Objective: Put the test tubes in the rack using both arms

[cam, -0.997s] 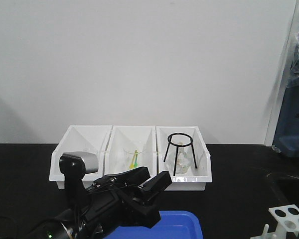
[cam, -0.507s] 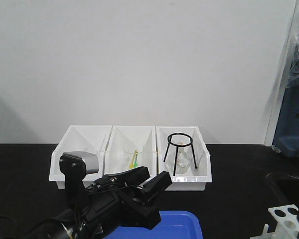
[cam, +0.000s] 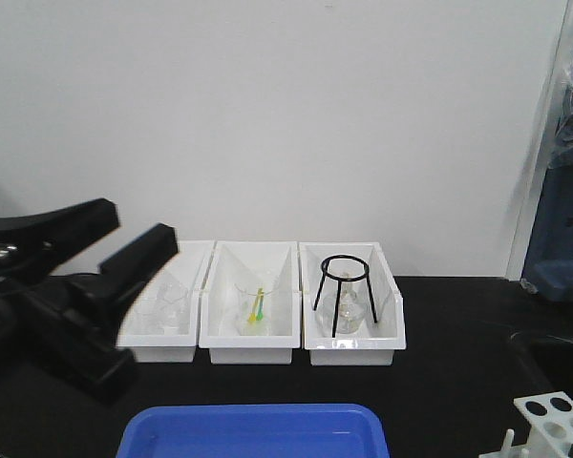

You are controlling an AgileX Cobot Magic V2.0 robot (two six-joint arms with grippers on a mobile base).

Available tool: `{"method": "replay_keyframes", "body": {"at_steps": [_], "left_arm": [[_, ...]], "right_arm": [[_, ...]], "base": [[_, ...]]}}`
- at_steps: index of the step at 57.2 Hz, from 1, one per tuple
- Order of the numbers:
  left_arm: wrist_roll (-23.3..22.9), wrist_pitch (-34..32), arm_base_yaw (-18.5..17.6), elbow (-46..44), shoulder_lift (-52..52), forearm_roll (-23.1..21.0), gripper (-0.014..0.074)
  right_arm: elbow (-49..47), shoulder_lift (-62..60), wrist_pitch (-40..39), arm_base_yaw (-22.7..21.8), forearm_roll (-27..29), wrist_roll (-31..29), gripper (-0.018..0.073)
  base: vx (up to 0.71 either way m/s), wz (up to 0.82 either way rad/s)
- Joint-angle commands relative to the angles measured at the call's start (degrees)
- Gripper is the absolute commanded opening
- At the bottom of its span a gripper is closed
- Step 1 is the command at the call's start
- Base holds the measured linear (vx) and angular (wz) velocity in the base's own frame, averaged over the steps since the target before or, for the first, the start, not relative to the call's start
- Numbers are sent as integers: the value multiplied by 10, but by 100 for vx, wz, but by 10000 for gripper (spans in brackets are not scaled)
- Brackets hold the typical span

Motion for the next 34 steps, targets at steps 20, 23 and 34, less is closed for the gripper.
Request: {"method": "replay_keyframes", "body": {"at_steps": [20,23,34], "left_arm": [[135,43,2,-16,-88,-105,483],[135,42,2,-16,-88,-105,483],[135,42,2,-16,-87,-105,483]], "right_arm": [[-20,-5,-38,-1,-4,-4,384],[-20,-5,-38,-1,-4,-4,384],[-20,-5,-38,-1,-4,-4,384]], "base": [[0,0],[0,0],[0,0]]}}
